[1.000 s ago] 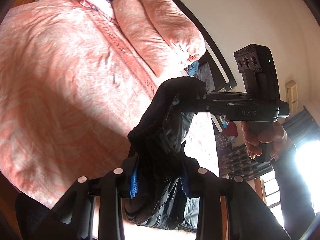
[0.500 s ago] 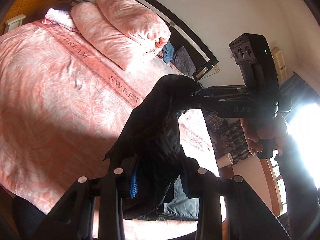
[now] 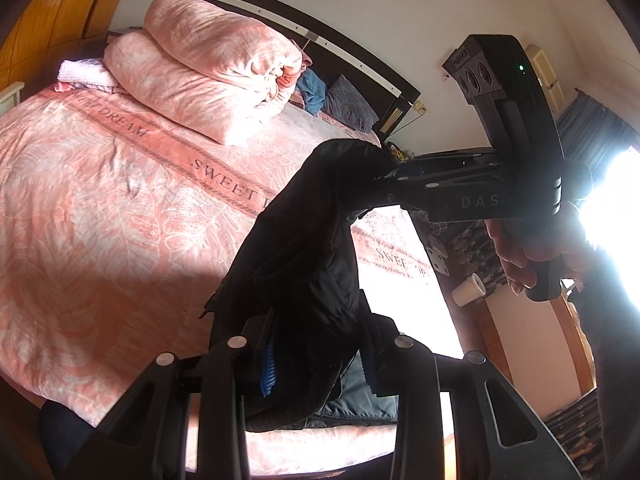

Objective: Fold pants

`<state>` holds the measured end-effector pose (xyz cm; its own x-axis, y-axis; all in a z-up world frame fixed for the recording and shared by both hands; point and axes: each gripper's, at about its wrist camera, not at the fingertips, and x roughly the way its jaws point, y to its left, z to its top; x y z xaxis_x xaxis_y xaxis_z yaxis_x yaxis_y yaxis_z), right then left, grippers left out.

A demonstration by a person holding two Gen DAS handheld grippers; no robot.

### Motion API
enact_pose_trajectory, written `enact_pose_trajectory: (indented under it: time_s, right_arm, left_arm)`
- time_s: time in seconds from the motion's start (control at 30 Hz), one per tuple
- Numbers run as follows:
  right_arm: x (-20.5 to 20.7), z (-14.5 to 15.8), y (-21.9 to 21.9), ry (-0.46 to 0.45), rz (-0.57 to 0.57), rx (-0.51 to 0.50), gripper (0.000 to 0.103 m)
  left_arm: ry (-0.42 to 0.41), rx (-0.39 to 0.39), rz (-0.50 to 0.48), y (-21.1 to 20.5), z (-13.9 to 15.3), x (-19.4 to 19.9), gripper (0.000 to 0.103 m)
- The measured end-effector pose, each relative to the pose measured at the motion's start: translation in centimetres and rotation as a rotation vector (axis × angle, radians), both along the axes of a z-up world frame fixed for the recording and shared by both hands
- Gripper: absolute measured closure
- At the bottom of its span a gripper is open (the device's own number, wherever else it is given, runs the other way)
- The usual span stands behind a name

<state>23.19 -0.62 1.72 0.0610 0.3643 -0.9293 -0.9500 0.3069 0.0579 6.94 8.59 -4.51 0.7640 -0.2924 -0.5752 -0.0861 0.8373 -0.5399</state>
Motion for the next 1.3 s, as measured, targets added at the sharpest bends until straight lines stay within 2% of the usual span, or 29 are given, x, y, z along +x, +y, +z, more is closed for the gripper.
enact_pose_trajectory:
  time_s: [0.83,1.3]
  right_arm:
    - [0.8,1.3,-3.9,-0.068,-0.002,0.011,0.073]
    - [1.2,1.5,-8.2,-0.095,-0.036,0.012,0.073]
  left_arm:
    - [0.008,0.108,-0.078,-4.6,2.1,2.8,0.07]
    - [0.016,0.168,-0.154,-9.0,2.5,3.9,0.07]
